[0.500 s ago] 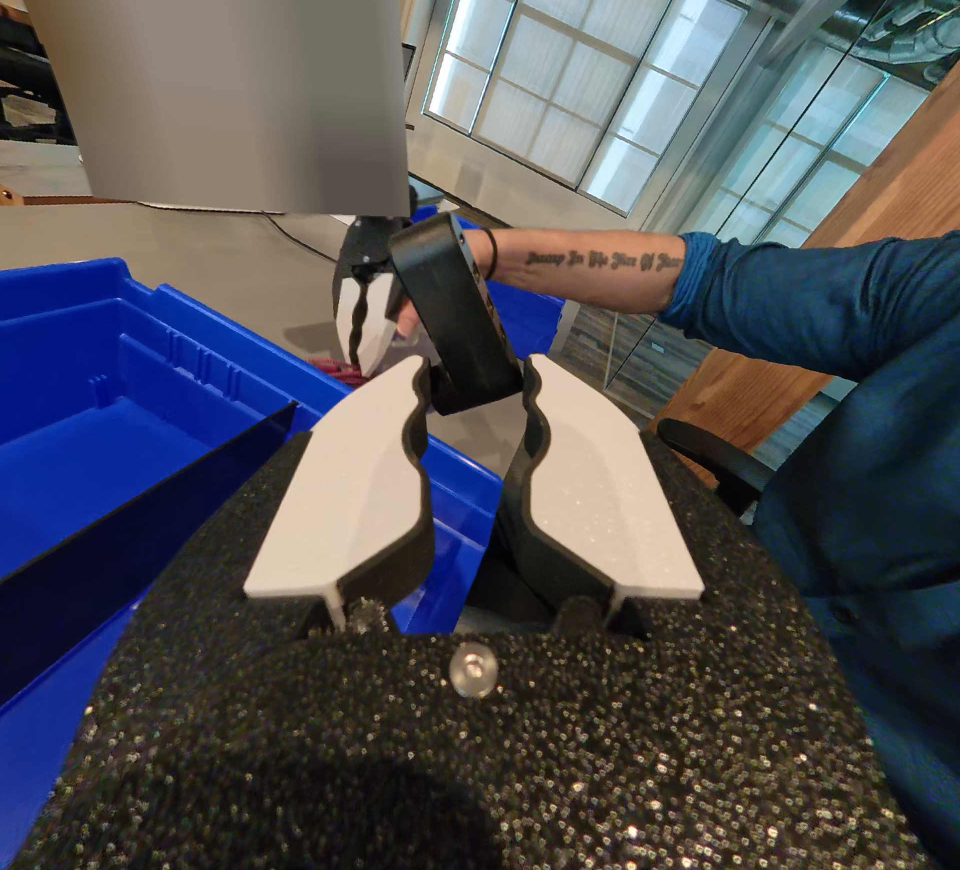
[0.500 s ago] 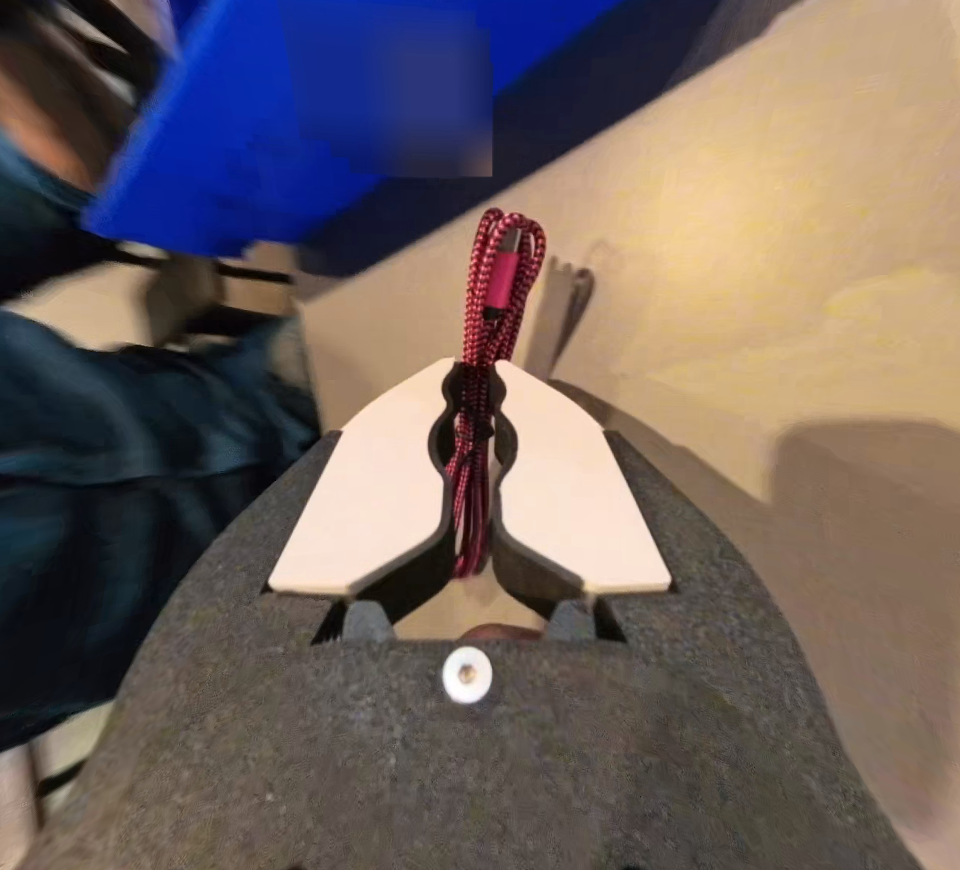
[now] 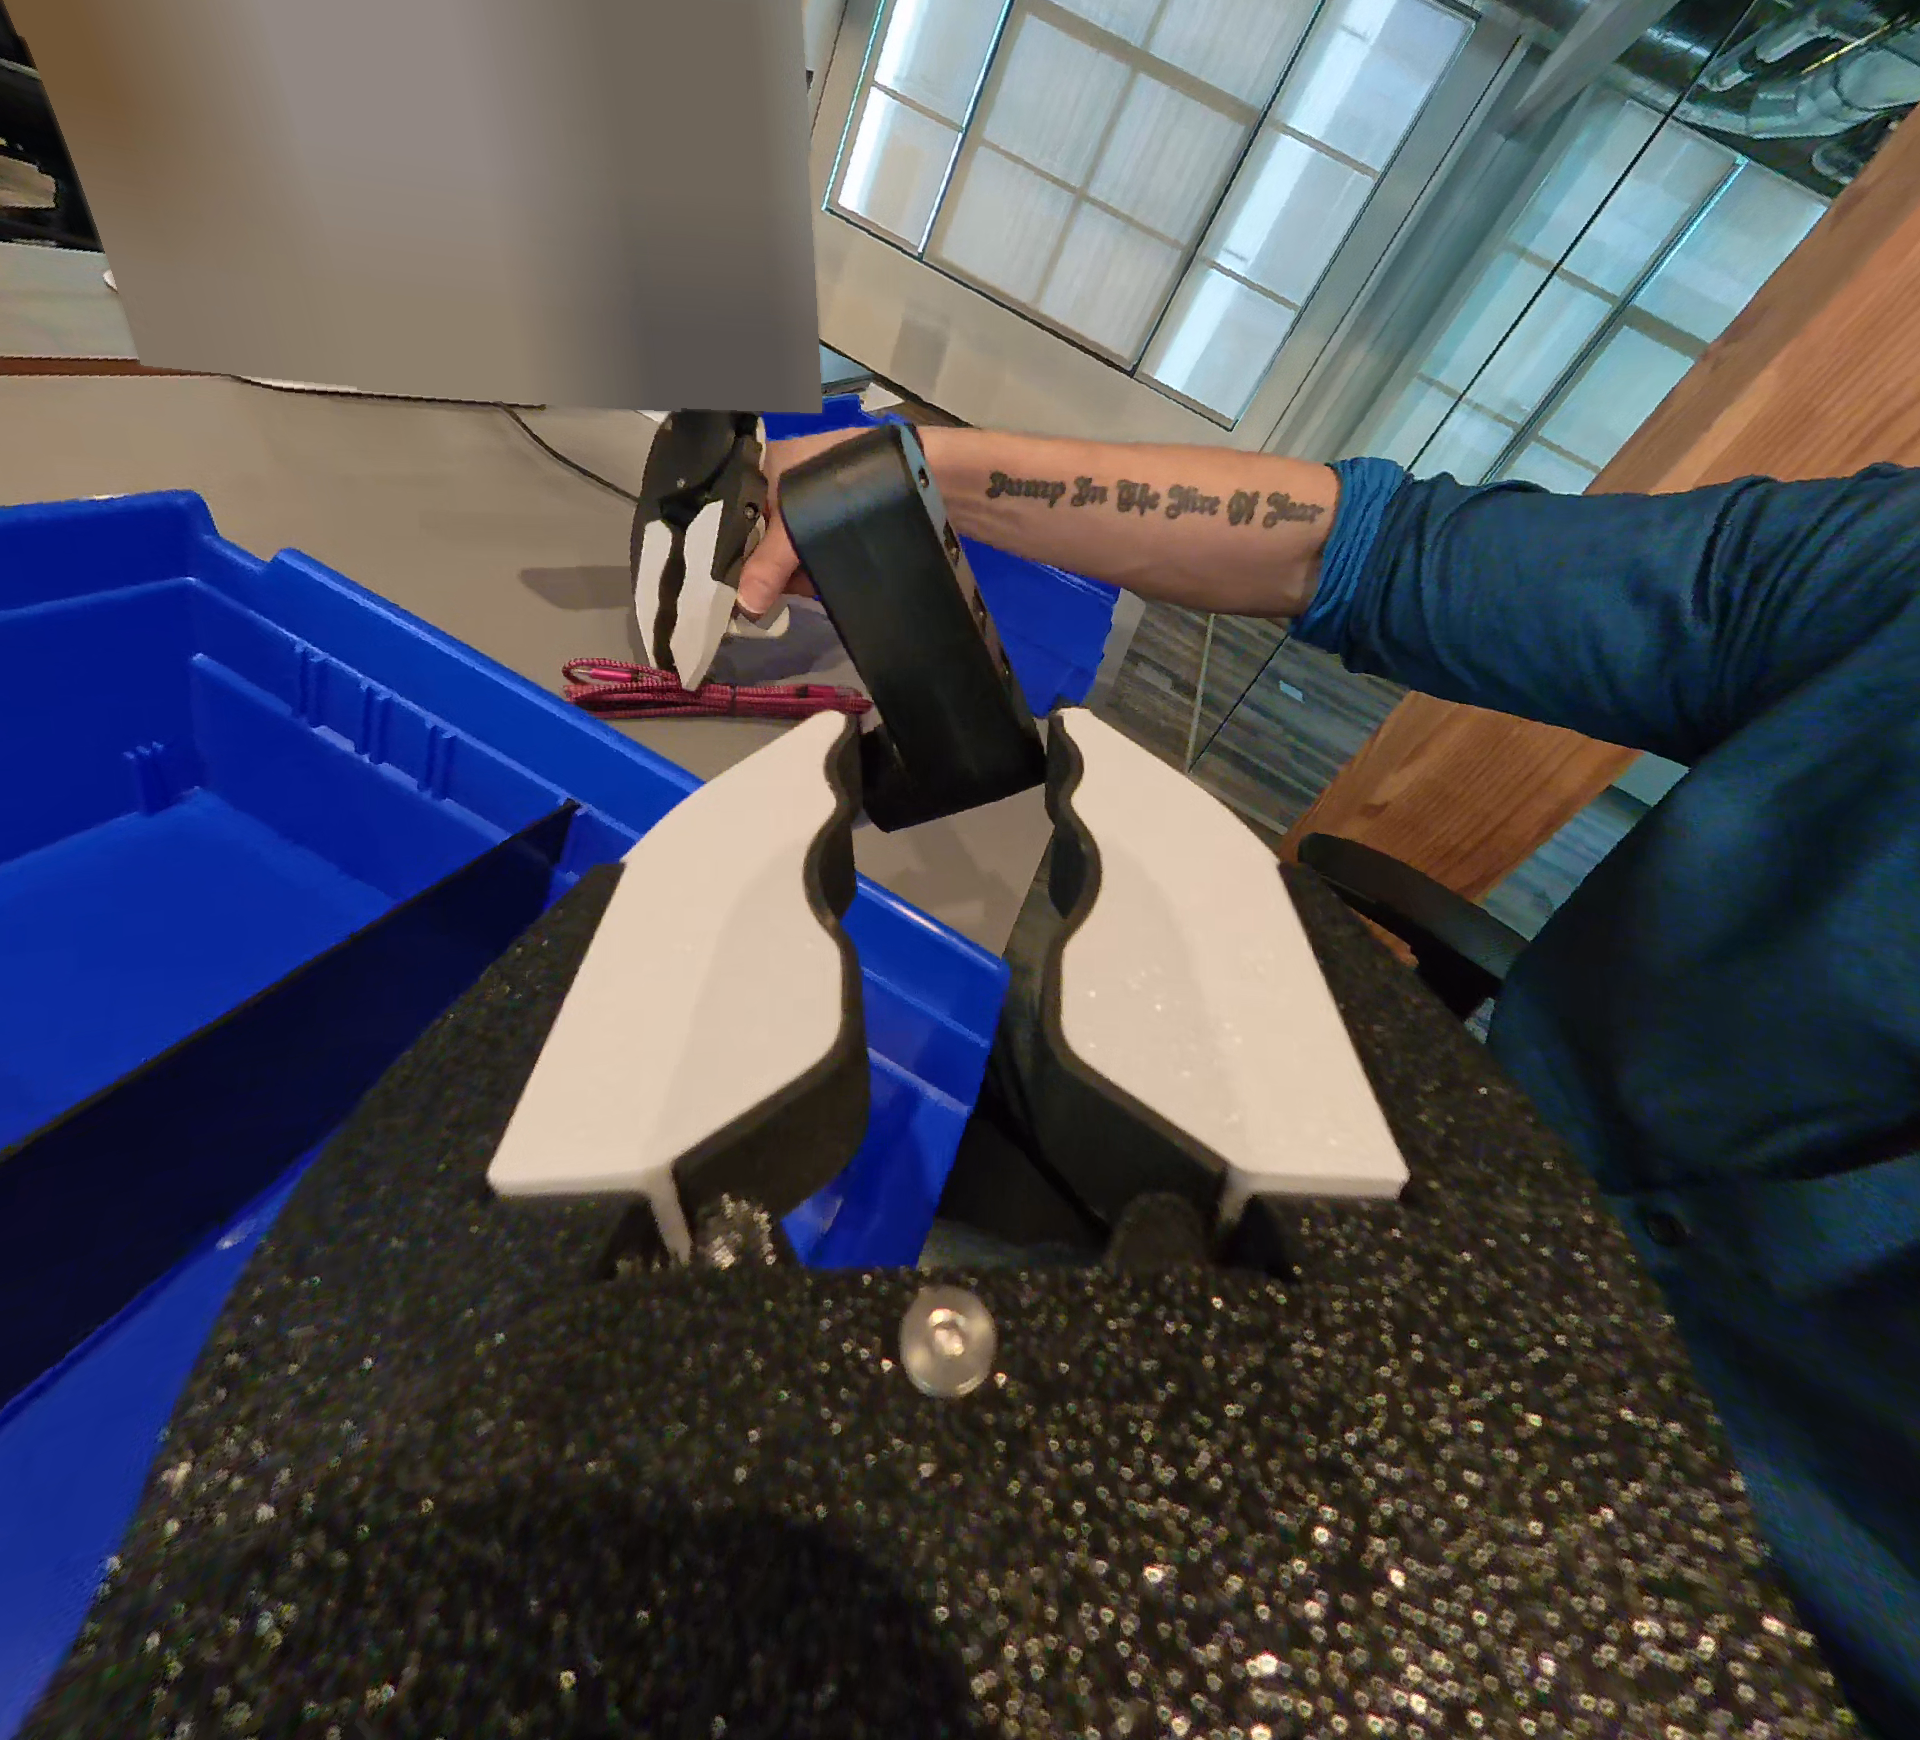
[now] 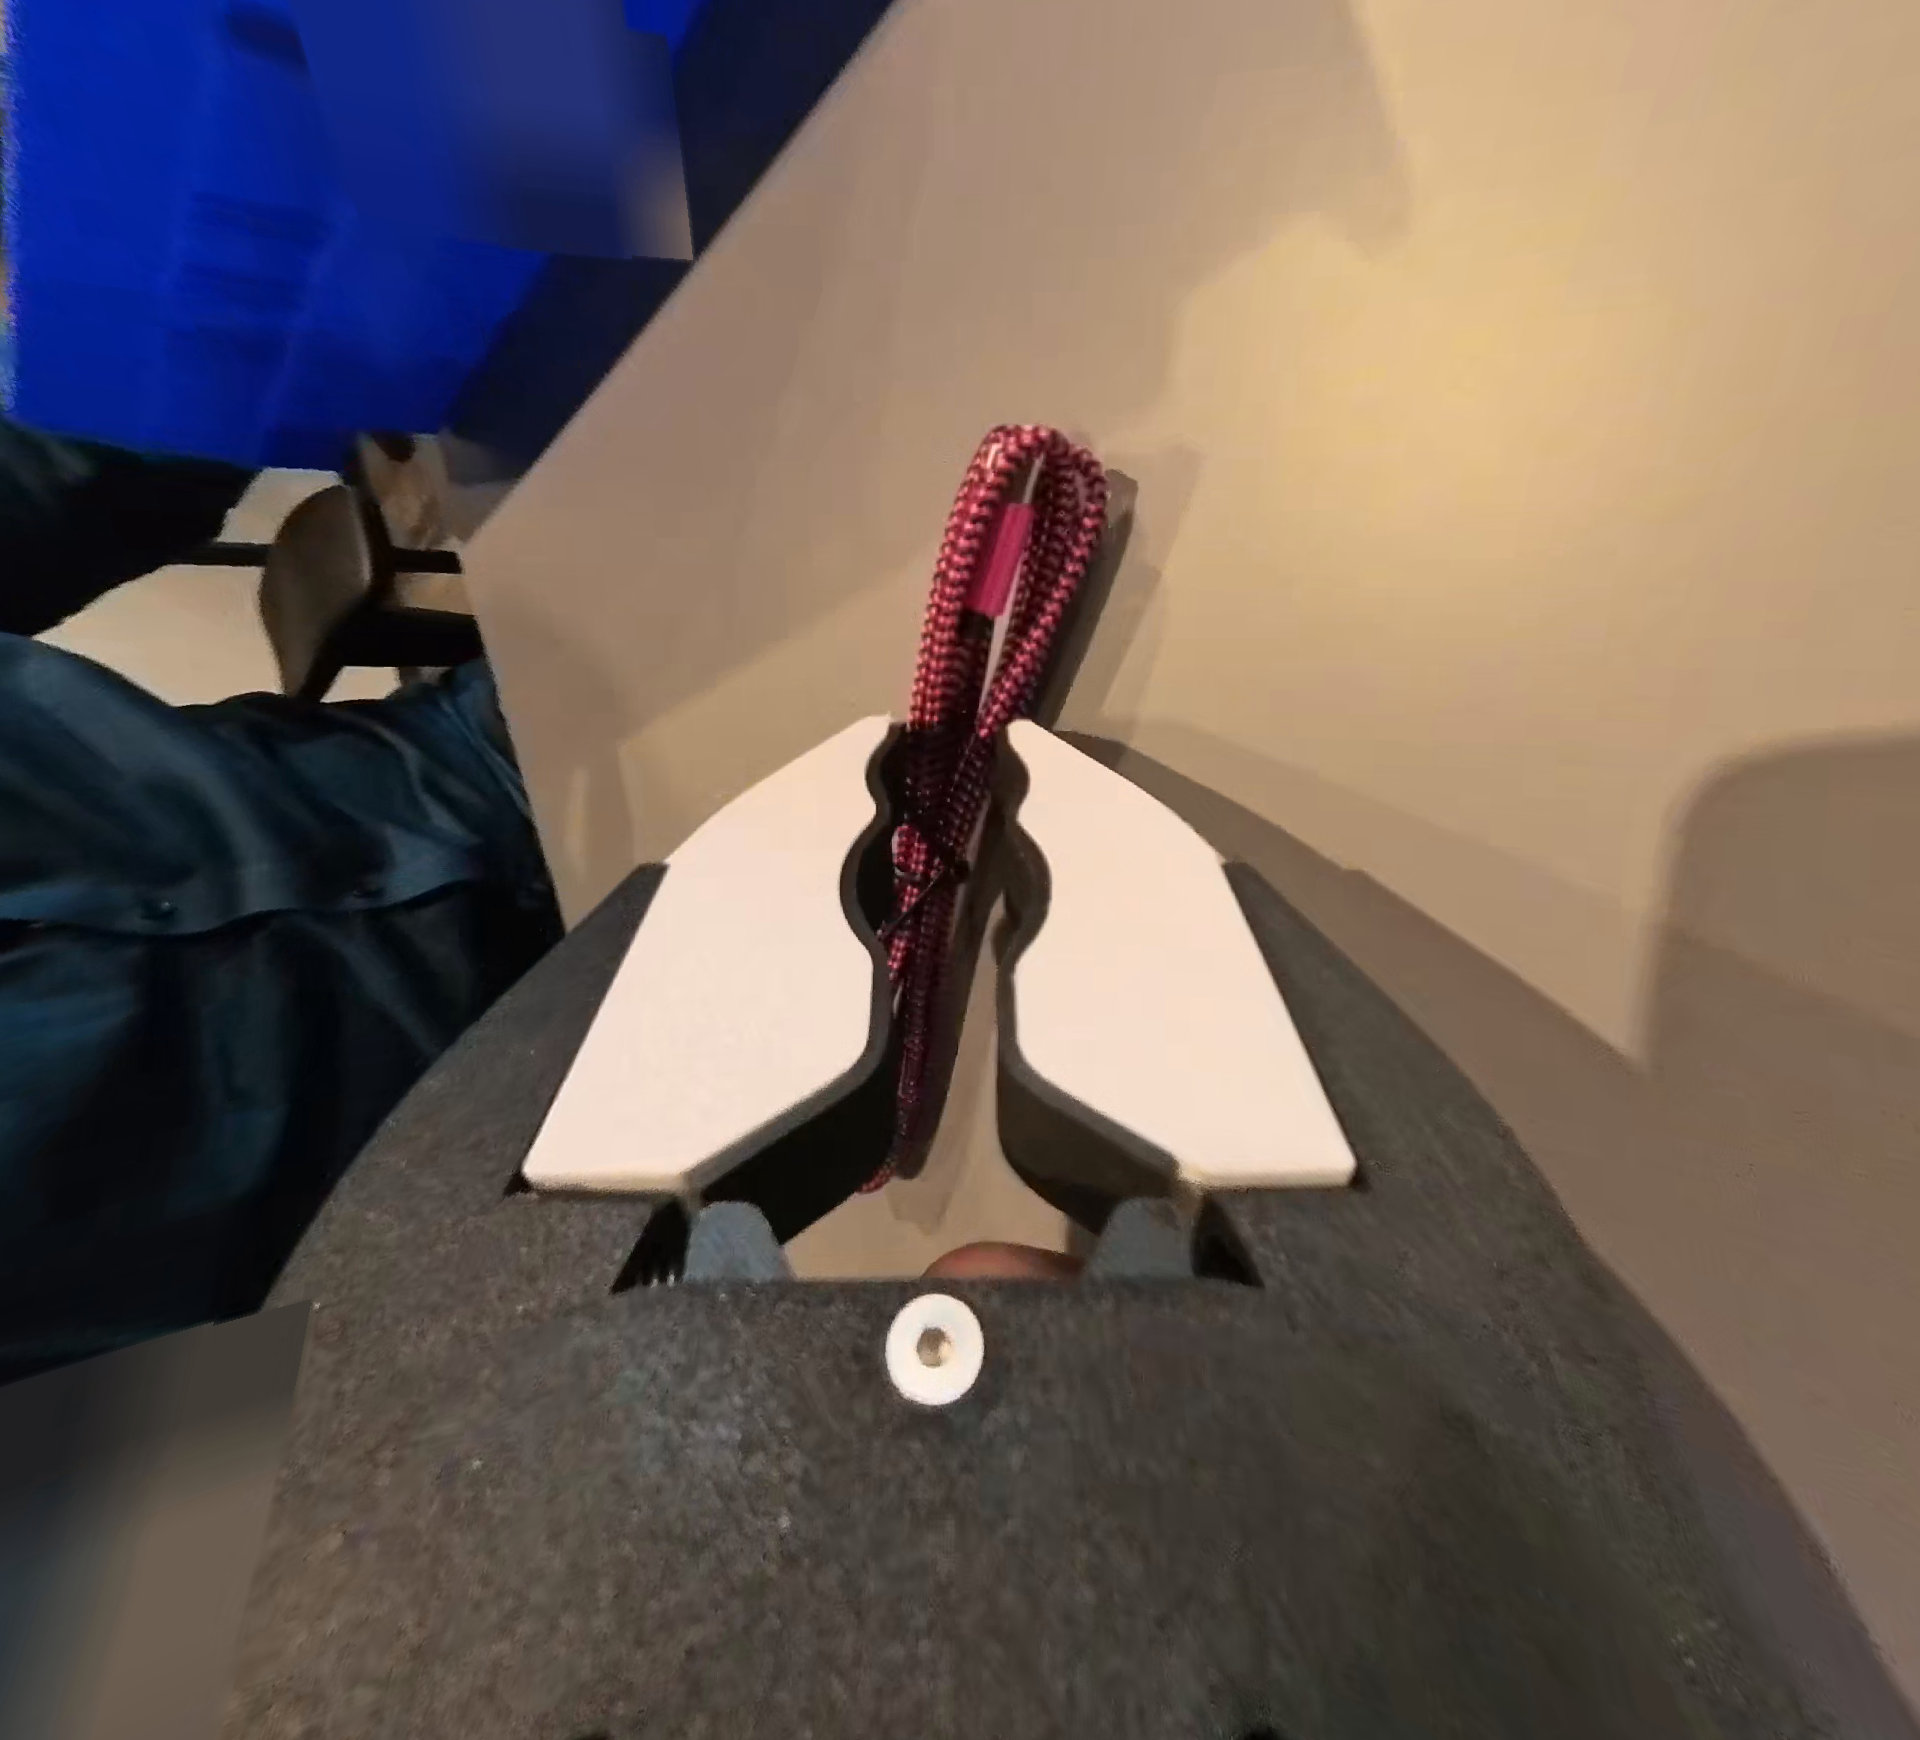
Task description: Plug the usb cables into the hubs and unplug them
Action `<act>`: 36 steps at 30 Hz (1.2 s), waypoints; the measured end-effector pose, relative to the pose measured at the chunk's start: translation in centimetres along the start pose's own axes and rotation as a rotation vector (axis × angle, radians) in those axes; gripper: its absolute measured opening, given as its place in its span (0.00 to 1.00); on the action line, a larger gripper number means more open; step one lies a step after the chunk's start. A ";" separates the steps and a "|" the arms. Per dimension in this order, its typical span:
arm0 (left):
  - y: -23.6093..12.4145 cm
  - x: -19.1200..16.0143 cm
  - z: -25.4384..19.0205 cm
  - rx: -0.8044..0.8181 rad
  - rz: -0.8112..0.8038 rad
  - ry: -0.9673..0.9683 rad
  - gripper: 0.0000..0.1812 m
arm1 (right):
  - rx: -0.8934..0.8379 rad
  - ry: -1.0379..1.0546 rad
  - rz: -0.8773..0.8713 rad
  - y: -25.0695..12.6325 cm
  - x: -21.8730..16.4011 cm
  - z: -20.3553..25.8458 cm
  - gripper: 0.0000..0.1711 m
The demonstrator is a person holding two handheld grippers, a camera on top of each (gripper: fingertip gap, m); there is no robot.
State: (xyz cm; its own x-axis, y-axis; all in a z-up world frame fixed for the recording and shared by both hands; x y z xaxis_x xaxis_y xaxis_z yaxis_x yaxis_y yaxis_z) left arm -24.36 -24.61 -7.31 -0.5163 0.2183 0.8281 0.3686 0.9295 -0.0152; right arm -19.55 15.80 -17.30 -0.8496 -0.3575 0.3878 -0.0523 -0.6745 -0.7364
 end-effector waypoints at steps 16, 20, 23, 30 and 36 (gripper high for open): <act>0.9 0.0 -0.3 -0.007 0.015 0.002 0.19 | -0.357 -0.334 0.210 -0.5 0.1 2.4 0.27; 0.9 -0.1 -0.3 -0.011 0.010 0.003 0.19 | -0.579 -0.513 0.275 0.8 0.6 5.8 0.25; 0.8 -0.3 -0.3 -0.014 0.002 0.002 0.19 | -0.810 -0.658 0.273 2.2 0.6 8.5 0.22; 1.0 -0.1 -0.7 -0.021 -0.001 0.006 0.19 | -0.798 -0.585 0.183 3.8 1.6 8.6 0.13; 0.4 -0.1 -1.1 -0.019 -0.016 0.015 0.18 | -0.631 -0.387 0.054 1.4 2.5 5.4 0.03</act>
State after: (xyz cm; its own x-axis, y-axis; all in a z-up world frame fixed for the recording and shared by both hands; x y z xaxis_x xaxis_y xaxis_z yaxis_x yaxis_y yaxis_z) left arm -23.31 -24.59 -6.75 -0.5109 0.1989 0.8363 0.3754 0.9268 0.0089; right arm -18.89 10.49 -14.31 -0.6201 -0.6605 0.4234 -0.4063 -0.1914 -0.8935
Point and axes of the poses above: each gripper's, where its closed fingertips meet, y out along the fingers, x out of its top, z = x × y across the jaws, the point moved 10 cm from there along -y, back along the fingers, and after that the axes turned 10 degrees about -y, right-handed, at the moved point
